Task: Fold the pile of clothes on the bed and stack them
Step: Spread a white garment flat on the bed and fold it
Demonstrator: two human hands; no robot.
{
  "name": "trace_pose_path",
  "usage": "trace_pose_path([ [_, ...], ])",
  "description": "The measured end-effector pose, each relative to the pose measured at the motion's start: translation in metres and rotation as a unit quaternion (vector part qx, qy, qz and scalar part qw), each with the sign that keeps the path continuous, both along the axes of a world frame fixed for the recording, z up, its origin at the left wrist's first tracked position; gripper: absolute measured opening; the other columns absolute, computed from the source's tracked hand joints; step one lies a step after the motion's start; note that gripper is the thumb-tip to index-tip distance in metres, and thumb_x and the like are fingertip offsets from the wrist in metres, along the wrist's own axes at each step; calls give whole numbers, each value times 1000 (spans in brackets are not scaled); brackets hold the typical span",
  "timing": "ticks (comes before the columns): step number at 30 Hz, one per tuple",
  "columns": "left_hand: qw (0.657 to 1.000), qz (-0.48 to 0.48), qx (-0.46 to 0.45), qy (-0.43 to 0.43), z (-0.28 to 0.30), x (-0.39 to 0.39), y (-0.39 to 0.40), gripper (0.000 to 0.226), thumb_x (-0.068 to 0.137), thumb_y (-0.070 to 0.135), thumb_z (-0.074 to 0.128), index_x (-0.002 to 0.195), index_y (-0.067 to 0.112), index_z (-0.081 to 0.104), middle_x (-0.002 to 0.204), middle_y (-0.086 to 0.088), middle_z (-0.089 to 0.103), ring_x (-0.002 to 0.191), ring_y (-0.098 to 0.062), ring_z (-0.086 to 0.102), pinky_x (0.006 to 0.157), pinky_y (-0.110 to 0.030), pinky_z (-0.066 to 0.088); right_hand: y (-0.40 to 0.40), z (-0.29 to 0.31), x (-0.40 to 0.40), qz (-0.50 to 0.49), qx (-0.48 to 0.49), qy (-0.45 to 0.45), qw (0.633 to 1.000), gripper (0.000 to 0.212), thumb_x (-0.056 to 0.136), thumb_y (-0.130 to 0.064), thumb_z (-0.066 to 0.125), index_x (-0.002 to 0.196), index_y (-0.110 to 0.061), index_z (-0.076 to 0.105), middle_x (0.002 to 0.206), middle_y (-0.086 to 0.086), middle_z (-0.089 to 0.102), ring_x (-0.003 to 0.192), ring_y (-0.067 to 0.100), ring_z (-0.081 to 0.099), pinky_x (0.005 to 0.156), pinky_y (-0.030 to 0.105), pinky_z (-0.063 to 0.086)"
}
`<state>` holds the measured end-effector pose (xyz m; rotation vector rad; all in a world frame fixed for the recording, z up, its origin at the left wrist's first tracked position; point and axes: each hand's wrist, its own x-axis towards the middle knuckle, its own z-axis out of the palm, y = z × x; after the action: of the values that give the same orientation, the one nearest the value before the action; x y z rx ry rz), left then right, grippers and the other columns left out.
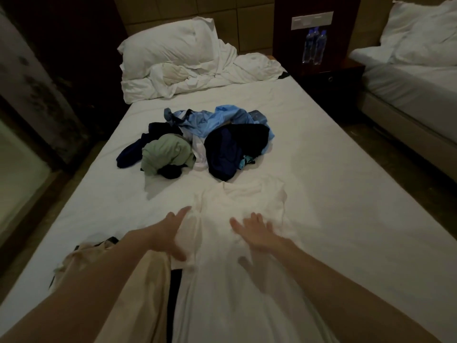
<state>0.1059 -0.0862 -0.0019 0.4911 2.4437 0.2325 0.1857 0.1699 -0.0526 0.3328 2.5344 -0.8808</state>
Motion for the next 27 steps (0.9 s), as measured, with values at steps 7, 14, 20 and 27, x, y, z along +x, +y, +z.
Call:
trace_pose_path([
  [7, 969, -97, -4, 225, -19, 10, -6, 21, 93, 36, 65, 102, 21, 75, 126, 7, 48, 110, -12, 47, 80, -19, 41, 4, -18, 9, 69, 65, 43, 995, 74, 101, -59, 12, 158, -15, 1, 165, 9, -13, 150, 22, -19, 122, 47, -8],
  [14, 989, -96, 42, 101, 20, 9, 38, 30, 90, 28, 72, 103, 1, 73, 108, -13, 65, 97, -23, 59, 82, -26, 43, 36, -4, 33, 45, 39, 124, 990, 60, 106, -48, 22, 155, -12, 26, 165, 6, 13, 153, 20, 4, 123, 35, 3],
  [20, 969, -163, -87, 166, 56, -7, 54, 39, 91, -3, 50, 119, 19, 64, 122, -1, 56, 114, -19, 49, 93, -25, 36, 61, -24, 47, 70, 86, 138, 984, 111, 76, -85, -14, 121, -11, 55, 139, 12, 47, 138, 29, 35, 114, 44, 28],
  [27, 967, -98, 16, 236, 32, 21, 117, 42, 88, -4, 47, 111, 25, 67, 109, 3, 54, 108, -20, 51, 95, -29, 35, 75, -25, 67, 20, 76, 151, 985, 94, 86, -77, 2, 147, -15, 37, 162, 9, 21, 152, 24, 10, 121, 41, 16],
])
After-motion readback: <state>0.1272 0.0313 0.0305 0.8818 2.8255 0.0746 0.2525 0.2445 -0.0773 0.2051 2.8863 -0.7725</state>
